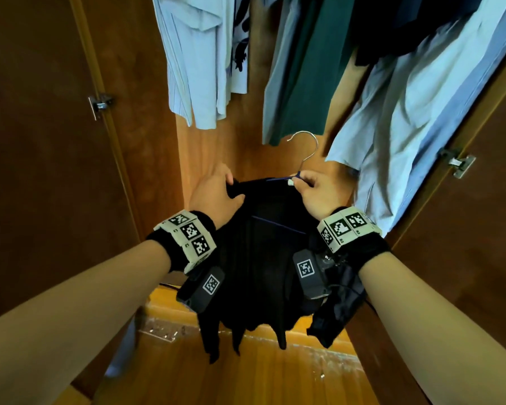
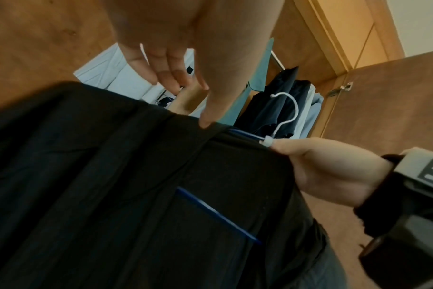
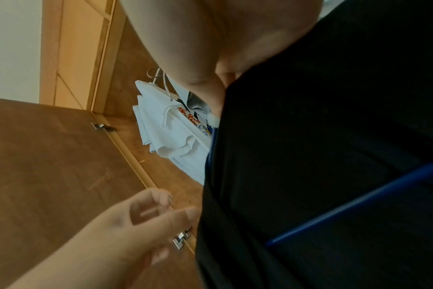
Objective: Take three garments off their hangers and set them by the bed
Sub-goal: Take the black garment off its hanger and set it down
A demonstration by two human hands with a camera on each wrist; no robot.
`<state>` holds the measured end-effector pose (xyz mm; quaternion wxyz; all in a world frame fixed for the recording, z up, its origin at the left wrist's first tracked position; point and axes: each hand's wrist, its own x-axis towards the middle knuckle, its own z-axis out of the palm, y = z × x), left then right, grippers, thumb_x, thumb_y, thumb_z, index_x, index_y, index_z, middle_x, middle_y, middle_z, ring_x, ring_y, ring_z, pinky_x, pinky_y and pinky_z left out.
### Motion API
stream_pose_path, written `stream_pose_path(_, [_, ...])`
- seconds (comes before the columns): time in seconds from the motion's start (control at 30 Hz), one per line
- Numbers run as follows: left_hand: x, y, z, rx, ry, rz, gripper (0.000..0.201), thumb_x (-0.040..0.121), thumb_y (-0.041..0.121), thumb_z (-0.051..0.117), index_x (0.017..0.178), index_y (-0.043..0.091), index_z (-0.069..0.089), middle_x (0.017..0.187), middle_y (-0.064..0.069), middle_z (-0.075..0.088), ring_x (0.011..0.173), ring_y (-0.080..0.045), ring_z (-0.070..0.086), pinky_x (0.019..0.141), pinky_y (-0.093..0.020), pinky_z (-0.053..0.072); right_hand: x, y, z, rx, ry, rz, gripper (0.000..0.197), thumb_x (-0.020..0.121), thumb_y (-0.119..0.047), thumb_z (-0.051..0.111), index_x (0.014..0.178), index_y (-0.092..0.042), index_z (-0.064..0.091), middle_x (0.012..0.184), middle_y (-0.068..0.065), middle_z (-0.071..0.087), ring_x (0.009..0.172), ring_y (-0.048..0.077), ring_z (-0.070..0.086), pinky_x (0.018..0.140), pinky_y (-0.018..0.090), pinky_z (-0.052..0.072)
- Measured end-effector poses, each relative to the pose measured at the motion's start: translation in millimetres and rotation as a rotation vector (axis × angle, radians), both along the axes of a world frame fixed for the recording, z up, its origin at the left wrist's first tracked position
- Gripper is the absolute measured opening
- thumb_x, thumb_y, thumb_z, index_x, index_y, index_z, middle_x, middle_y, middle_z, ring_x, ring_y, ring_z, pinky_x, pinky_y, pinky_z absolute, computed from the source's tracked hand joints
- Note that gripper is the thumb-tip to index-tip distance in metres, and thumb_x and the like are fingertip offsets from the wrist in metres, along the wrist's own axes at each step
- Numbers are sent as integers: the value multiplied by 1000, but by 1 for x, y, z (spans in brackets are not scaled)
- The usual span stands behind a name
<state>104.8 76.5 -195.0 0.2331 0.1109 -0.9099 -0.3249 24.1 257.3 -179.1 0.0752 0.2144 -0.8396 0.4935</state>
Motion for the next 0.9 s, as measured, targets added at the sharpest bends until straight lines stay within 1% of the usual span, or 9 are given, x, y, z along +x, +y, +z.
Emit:
stream_pose_path(0.1, [-3,2,-10,-32,-216,-5,42,80,49,64,96,15,45,92,1,51,77,-16,50,52,-23,30,2,4,9,-48,-15,-8,19,92,-11,51,87,-23,65,86,-4,64,89,13,58,86,26,43])
stream_pose_path(0.2, [-11,11,-15,17,-283,52,70,78,62,57,119,7,45,119,-9,49,96,-24,57,72,-30,45,7,7,18,-89,4,7,17,91,-16,53,86,-22,68,82,-8,65,90,11,59,86,23,43])
stream_pose_path(0.27, [-18,19,-15,70,-277,93,80,76,66,56,125,5,40,128,-12,47,107,-29,56,84,-37,49,8,10,21,-95,23,-1,20,90,-21,56,75,-23,69,74,-13,66,84,5,60,85,26,44])
stream_pose_path(0.33, [-23,27,-13,118,-289,111,85,75,66,57,130,4,36,132,-13,43,113,-31,54,88,-40,49,10,15,24,-98,34,-22,33,88,-22,60,55,-27,62,54,-21,61,65,-6,57,77,24,42])
stream_pose_path(0.4, [-27,30,-12,132,-300,119,81,78,60,58,131,3,33,135,-14,40,115,-33,53,88,-41,48,7,22,24,-95,22,-58,38,85,-25,63,48,-30,61,47,-24,59,63,-3,56,75,23,42])
stream_pose_path(0.53, [-33,25,-14,60,-285,84,45,93,33,46,126,3,38,126,-19,52,108,-38,57,87,-43,48,4,43,27,-14,3,-197,37,84,-33,62,48,-25,64,46,-21,60,68,9,53,67,22,40])
stream_pose_path(0.67, [-34,14,-6,61,-213,38,34,99,23,37,118,-3,47,104,-20,61,89,-34,57,71,-34,38,5,61,26,78,26,-348,25,88,-32,57,74,-15,69,82,13,70,86,28,62,77,31,45])
stream_pose_path(0.8, [-38,-3,4,170,-158,-79,14,98,16,37,102,4,43,83,-8,50,83,-24,47,71,-30,34,-5,76,17,126,-67,-426,38,89,-37,52,58,-14,53,61,7,51,77,28,53,74,32,39])
stream_pose_path(0.9, [-43,-16,7,271,-201,-173,11,97,14,43,86,13,42,71,1,46,77,-21,49,59,-27,36,-13,84,15,-53,-190,-416,31,84,-33,56,59,-15,60,56,3,47,72,23,50,76,29,43])
